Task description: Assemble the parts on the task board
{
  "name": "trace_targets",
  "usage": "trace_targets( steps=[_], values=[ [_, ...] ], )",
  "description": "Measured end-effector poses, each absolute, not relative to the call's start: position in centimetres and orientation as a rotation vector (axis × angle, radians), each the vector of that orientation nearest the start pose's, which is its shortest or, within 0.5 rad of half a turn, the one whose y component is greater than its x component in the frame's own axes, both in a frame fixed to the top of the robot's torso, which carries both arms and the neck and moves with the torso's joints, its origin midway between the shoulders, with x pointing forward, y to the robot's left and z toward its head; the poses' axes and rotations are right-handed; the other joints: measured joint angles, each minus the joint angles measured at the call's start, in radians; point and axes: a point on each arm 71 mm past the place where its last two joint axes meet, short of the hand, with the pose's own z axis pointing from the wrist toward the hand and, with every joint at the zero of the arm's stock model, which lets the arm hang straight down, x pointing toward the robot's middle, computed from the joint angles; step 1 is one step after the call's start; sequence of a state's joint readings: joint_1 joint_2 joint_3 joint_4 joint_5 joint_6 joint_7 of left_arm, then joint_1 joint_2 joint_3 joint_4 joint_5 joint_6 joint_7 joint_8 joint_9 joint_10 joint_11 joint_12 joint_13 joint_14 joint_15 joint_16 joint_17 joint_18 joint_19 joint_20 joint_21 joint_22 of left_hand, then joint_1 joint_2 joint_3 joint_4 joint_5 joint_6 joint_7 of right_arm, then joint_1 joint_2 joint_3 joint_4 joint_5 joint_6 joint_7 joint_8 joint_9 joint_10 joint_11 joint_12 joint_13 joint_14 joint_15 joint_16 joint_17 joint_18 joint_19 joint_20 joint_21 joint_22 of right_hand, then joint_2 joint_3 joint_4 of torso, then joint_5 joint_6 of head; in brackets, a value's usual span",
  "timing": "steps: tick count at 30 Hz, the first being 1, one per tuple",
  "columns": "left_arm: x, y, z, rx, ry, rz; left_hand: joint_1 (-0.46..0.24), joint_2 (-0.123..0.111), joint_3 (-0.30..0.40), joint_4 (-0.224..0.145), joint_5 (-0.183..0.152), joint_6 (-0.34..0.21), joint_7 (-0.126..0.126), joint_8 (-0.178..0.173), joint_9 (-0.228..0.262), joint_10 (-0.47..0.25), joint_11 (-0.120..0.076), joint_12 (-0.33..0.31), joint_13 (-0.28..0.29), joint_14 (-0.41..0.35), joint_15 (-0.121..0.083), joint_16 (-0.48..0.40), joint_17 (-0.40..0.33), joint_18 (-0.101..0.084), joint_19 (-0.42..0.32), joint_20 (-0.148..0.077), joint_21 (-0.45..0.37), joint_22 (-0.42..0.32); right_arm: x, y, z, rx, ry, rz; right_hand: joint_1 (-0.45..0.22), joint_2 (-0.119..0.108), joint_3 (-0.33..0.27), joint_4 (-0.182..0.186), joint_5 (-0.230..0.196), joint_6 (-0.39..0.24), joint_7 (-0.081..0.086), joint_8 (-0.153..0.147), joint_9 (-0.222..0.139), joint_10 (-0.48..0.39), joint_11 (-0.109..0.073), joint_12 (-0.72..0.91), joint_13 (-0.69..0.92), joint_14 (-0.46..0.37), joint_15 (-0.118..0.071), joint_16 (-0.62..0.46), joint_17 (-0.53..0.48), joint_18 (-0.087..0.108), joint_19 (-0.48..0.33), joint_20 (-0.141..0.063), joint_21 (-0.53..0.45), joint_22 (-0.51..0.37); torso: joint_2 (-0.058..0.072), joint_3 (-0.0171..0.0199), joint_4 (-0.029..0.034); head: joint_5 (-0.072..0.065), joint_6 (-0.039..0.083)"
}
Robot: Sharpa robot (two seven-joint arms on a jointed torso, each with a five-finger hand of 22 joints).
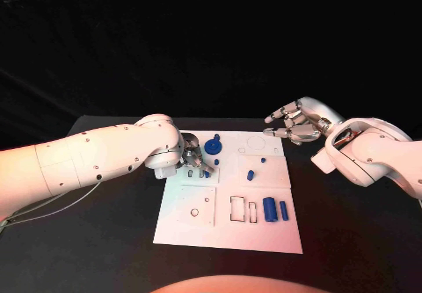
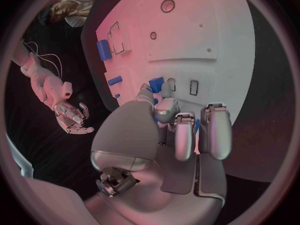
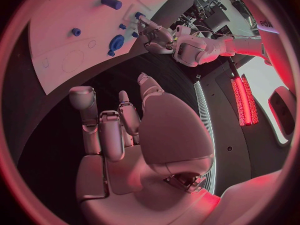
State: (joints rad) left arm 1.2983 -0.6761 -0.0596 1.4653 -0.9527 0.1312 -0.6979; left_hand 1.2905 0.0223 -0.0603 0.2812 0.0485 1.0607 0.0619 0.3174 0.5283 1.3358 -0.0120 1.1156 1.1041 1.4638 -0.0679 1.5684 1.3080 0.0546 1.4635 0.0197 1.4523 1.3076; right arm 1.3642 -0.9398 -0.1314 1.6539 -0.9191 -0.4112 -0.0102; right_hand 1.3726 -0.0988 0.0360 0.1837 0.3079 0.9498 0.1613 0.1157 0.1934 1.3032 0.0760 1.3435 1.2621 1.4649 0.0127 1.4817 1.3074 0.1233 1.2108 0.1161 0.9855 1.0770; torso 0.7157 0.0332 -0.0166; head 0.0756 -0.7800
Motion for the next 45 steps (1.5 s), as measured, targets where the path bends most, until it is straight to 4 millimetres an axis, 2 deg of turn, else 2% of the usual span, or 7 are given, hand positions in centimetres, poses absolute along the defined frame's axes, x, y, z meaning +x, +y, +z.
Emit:
trace_targets(
  steps=[9,13,18,23,26,29,45],
  values=[
    [49.5,15.7,-19.6,-0.243,2.378,-0.362,0.029,0.011,0.034,-0.003,0.0,-0.005,-0.005,0.0,0.009,0.0,0.0,0.004,0.001,0.0,0.0,0.0,0.0,0.0,0.0,0.0,0.0,0.0,47.6,-21.5,-13.1,0.26,1.63,0.938,0.0,0.0,0.0,0.0,0.0,0.0,0.0,0.004,0.0,0.0,0.0,0.0,0.0,0.0,0.0,0.0,0.0,0.0,0.0,0.0,0.0,0.0,0.0,0.0,0.0,-0.001,-0.001],
    [49.5,15.7,-19.5,-0.247,2.381,-0.367,0.072,0.021,0.083,-0.015,0.0,-0.014,-0.007,0.0,0.013,-0.006,-0.006,0.002,-0.003,0.004,-0.004,0.0,0.0,0.0,0.0,0.0,0.0,0.0,47.7,-21.5,-13.1,0.26,1.63,0.938,0.0,0.0,0.0,0.0,0.0,0.0,0.0,0.004,0.0,0.0,0.0,0.0,0.0,0.0,0.0,0.0,0.0,0.0,0.0,0.0,0.0,0.0,0.0,0.0,0.0,0.0,-0.002],
    [49.5,15.6,-19.4,-0.252,2.384,-0.376,0.114,0.013,0.162,-0.025,-0.005,-0.029,-0.003,-0.009,0.016,-0.013,-0.005,-0.017,-0.013,0.004,-0.004,0.0,0.0,0.0,0.0,0.0,0.004,0.0,47.7,-21.5,-13.1,0.26,1.63,0.938,0.0,0.0,0.0,0.0,0.0,0.0,0.0,0.004,0.001,0.0,0.0,0.0,0.0,0.0,0.0,0.0,0.0,0.0,0.0,0.0,0.0,0.0,0.0,0.0,0.0002,0.0,-0.002],
    [49.5,15.7,-19.3,-0.257,2.389,-0.381,0.138,-0.016,0.259,-0.016,-0.001,-0.031,-0.002,-0.022,0.017,-0.015,-0.003,-0.027,-0.021,0.004,-0.004,0.0,0.0,0.0,0.0,0.0,0.004,0.0,47.7,-21.5,-13.1,0.26,1.63,0.938,0.0,0.0,-0.003,0.003,0.0,0.0,0.0,0.004,0.001,0.0,0.0,0.0,0.0,0.0,0.0,0.0,0.0,0.0,0.0,0.0,0.0,0.0,0.0,-0.0001,0.0004,0.001,-0.002],
    [49.5,15.7,-19.4,-0.261,2.393,-0.383,0.123,-0.059,0.341,-0.01,-0.001,-0.032,0.0,-0.026,0.023,-0.016,-0.002,-0.033,-0.021,0.004,-0.004,0.0,0.0,0.0,0.0,0.0,0.004,0.0,47.7,-21.5,-13.1,0.26,1.63,0.938,0.0,0.0,-0.003,0.003,0.0,0.0,0.0,0.004,0.001,0.0,0.0,0.0,0.0,0.0,0.0,0.0,0.001,0.0,0.0,0.0,0.0,0.0,0.0,-0.0003,0.0006,0.002,-0.003],
    [49.4,15.8,-19.5,-0.263,2.399,-0.383,0.107,-0.088,0.401,-0.011,-0.001,-0.032,0.0,-0.032,0.031,-0.016,-0.002,-0.039,-0.024,0.004,-0.004,0.0,0.0,0.0,0.0,0.0,0.004,0.0,47.6,-21.5,-13.1,0.26,1.631,0.938,0.0,0.0,-0.003,0.003,0.0,0.0,0.0,0.004,0.001,0.0,0.0,0.0,0.0,0.0,0.0,0.0,0.001,0.0,0.0,0.0,0.0,0.0,0.0,-0.0004,0.0007,0.002,-0.003],
    [49.3,16.7,-19.7,-0.291,2.414,-0.382,0.062,-0.147,0.517,-0.056,-0.002,-0.028,0.003,-0.044,0.048,-0.016,-0.002,-0.044,-0.022,0.004,-0.004,0.0,0.0,0.0,0.0,0.0,0.008,0.0,47.6,-21.5,-13.2,0.259,1.633,0.939,0.0,0.0,-0.003,0.003,0.0,0.0,0.0,0.004,0.0,0.0,0.0,0.0,0.0,0.0,0.0,0.0,0.001,0.0,0.0,0.0,0.0,0.0,0.0,0.0002,0.0011,0.006,-0.002]
  ],
)
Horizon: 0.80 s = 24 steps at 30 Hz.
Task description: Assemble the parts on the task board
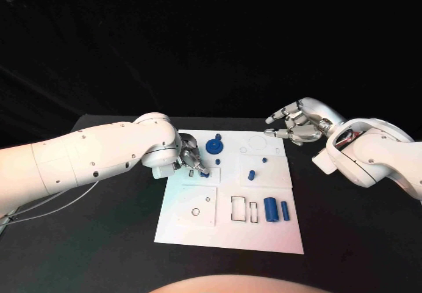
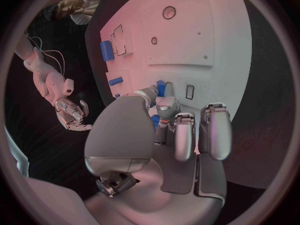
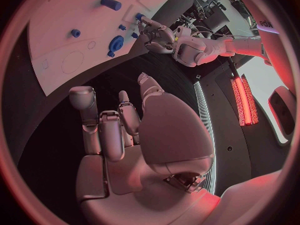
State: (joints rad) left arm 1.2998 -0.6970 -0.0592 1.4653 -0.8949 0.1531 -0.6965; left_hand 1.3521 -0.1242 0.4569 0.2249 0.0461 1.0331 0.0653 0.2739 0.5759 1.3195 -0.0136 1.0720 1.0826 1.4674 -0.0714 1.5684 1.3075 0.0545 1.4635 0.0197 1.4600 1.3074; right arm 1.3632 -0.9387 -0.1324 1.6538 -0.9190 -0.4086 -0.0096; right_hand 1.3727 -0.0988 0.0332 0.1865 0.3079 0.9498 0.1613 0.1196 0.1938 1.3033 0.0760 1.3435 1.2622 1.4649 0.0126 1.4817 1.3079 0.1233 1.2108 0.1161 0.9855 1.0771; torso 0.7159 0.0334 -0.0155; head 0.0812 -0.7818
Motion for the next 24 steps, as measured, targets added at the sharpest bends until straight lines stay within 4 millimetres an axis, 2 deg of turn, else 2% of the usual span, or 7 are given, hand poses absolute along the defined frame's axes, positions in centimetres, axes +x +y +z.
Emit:
trace_targets(
  steps=[9,24],
  values=[
    [48.9,17.5,-19.5,-0.352,2.389,-0.398,-0.021,-0.021,0.028,-0.022,-0.003,0.012,-0.005,0.001,0.008,0.022,-0.008,0.024,0.025,0.0,0.0,0.0,0.0,0.0,0.0,0.0,0.0,0.0,47.7,-21.5,-13.2,0.261,1.634,0.937,0.0,0.0,0.0,0.0,0.0,0.003,-0.003,0.0,0.001,0.0,0.0,0.0,0.0,0.0,0.0,0.0,0.0,0.0,0.0,0.0,0.0,0.0,0.0,0.0001,-0.0001,0.003,0.001],
    [48.1,18.2,-19.5,-0.395,2.319,-0.405,-0.033,-0.033,0.04,-0.034,-0.003,0.021,-0.007,0.002,0.008,0.031,-0.009,0.036,0.033,-0.004,-0.003,0.0,0.0,0.0,0.0,0.0,0.0,0.0,47.7,-21.7,-13.3,0.263,1.633,0.933,0.0,0.0,0.0,0.0,0.0,0.003,-0.003,0.0,0.001,0.0,0.0,0.0,0.0,0.0,0.0,0.0,0.0,0.0,0.0,0.0,0.0,0.0,-0.001,0.0004,0.001,0.012,-0.001]
  ],
)
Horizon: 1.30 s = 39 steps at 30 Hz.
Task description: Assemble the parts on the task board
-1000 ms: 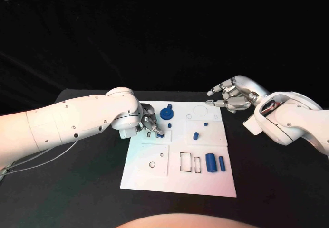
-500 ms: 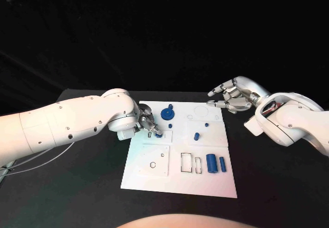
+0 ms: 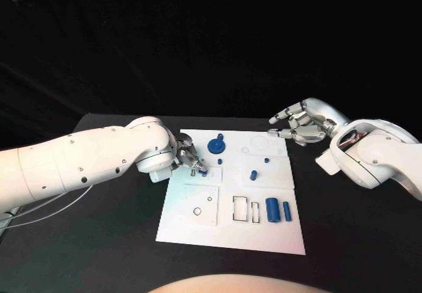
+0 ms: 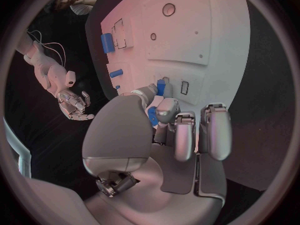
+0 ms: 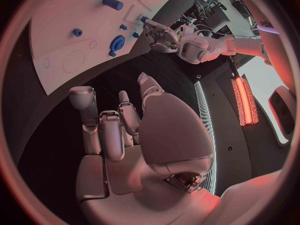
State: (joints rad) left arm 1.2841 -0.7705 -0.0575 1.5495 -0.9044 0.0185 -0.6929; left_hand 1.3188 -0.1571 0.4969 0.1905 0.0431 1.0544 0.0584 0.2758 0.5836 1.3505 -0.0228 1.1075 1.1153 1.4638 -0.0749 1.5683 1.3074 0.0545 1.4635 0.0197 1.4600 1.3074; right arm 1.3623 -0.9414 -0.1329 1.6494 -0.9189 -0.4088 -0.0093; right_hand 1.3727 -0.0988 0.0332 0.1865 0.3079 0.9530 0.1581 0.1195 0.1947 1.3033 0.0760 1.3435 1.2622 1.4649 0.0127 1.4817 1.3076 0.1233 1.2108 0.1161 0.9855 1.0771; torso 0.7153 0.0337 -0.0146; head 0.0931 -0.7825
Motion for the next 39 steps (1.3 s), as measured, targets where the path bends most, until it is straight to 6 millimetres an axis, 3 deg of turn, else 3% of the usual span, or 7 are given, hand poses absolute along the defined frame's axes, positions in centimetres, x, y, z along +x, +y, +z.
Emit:
trace_targets(
  steps=[39],
  values=[
    [47.96,17.83,-20.22,-0.332,2.298,-0.363,-0.021,-0.014,0.021,-0.016,0.003,0.005,-0.001,0.0,0.01,0.006,-0.002,0.0,0.003,0.003,-0.003,0.0,0.001,0.0,0.0,0.0,0.004,0.001,47.63,-21.83,-13.31,0.265,1.634,0.932,0.0,0.0,0.0,0.0,0.0,0.0,0.0,0.004,0.001,0.0,0.0,0.0,0.0,0.0,0.0,0.0,0.0,0.0,0.0,0.0,-0.005,-0.001,0.001,-0.0008,-0.0023,0.004,-0.003]
  ],
)
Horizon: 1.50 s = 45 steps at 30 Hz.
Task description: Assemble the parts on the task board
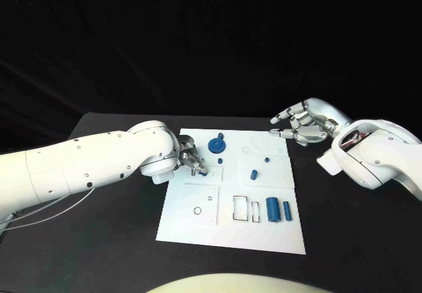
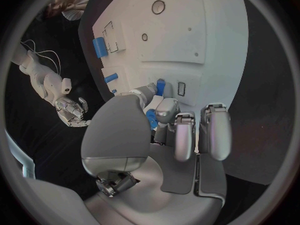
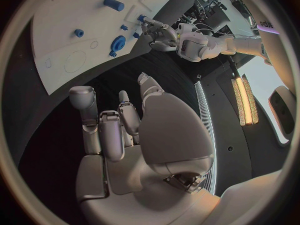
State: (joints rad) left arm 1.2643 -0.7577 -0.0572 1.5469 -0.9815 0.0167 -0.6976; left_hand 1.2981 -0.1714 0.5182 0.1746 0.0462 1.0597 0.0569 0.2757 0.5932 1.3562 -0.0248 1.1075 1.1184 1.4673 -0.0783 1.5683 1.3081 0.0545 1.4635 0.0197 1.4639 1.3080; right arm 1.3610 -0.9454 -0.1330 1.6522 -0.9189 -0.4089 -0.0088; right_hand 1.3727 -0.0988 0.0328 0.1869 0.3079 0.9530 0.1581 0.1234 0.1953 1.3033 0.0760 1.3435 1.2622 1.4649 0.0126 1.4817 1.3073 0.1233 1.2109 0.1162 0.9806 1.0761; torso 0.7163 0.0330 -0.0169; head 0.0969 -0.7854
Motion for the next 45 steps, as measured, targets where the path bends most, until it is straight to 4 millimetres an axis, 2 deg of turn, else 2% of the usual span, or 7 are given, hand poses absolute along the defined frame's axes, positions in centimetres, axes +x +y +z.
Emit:
trace_targets(
  steps=[8,17,25,45],
  values=[
    [47.91,17.84,-20.24,-0.323,2.307,-0.361,-0.008,-0.006,0.007,-0.001,0.0,0.002,0.002,-0.001,0.004,0.0,0.0,0.0,0.002,0.0,0.0,0.0,0.0,0.0,0.0,0.0,0.0,0.0,47.64,-21.81,-13.33,0.265,1.634,0.932,0.0,0.0,-0.002,0.002,0.0,0.0,0.0,0.0,0.0,0.0,0.0,0.0,0.0,0.0,0.0,0.0,0.0,0.0,0.0,0.0,0.0,0.0,0.0,-0.0002,0.0005,0.001,-0.001],
    [47.94,17.78,-20.24,-0.316,2.309,-0.358,-0.027,0.012,0.013,0.003,-0.003,0.002,0.001,0.003,0.012,0.005,-0.004,0.0,0.004,0.0,0.0,0.0,0.0,0.0,0.004,-0.004,0.0,0.0,47.64,-21.79,-13.34,0.265,1.635,0.933,0.0,0.0,-0.002,0.002,0.0,0.0,0.0,0.0,0.001,0.0,0.0,0.0,0.0,0.0,0.0,0.0,0.001,0.0,0.0,0.0,0.0,0.0,0.0,0.0005,-0.0001,0.002,-0.002],
    [48.06,17.75,-20.26,-0.312,2.314,-0.355,-0.048,0.012,0.018,0.004,-0.003,0.009,0.001,0.004,0.015,0.007,-0.004,0.0,0.005,0.0,0.0,0.0,0.0,0.0,0.004,-0.004,0.0,0.0,47.6,-21.76,-13.35,0.264,1.635,0.934,0.0,0.0,-0.002,0.002,0.0,0.0,0.0,0.0,0.001,0.0,0.0,0.0,0.0,0.0,0.0,0.0,0.001,0.0,0.0,0.0,0.0,0.0,0.0,0.0013,-0.0006,0.003,-0.004],
    [48.28,17.39,-20.42,-0.289,2.331,-0.345,-0.111,0.006,0.008,0.014,-0.003,0.038,-0.019,0.01,0.027,0.012,-0.005,0.0,0.001,-0.003,-0.004,0.0,-0.001,0.0,0.004,-0.004,0.004,0.0,47.5,-21.77,-13.33,0.264,1.635,0.936,0.0,0.0,-0.002,0.002,0.0,0.0,0.0,0.0,0.0,0.0,0.0,0.0,0.0,0.0,0.0,0.0,0.0,0.0,0.0,0.0,0.0,0.0,0.0,0.0015,-0.0009,-0.003,-0.006]
  ],
)
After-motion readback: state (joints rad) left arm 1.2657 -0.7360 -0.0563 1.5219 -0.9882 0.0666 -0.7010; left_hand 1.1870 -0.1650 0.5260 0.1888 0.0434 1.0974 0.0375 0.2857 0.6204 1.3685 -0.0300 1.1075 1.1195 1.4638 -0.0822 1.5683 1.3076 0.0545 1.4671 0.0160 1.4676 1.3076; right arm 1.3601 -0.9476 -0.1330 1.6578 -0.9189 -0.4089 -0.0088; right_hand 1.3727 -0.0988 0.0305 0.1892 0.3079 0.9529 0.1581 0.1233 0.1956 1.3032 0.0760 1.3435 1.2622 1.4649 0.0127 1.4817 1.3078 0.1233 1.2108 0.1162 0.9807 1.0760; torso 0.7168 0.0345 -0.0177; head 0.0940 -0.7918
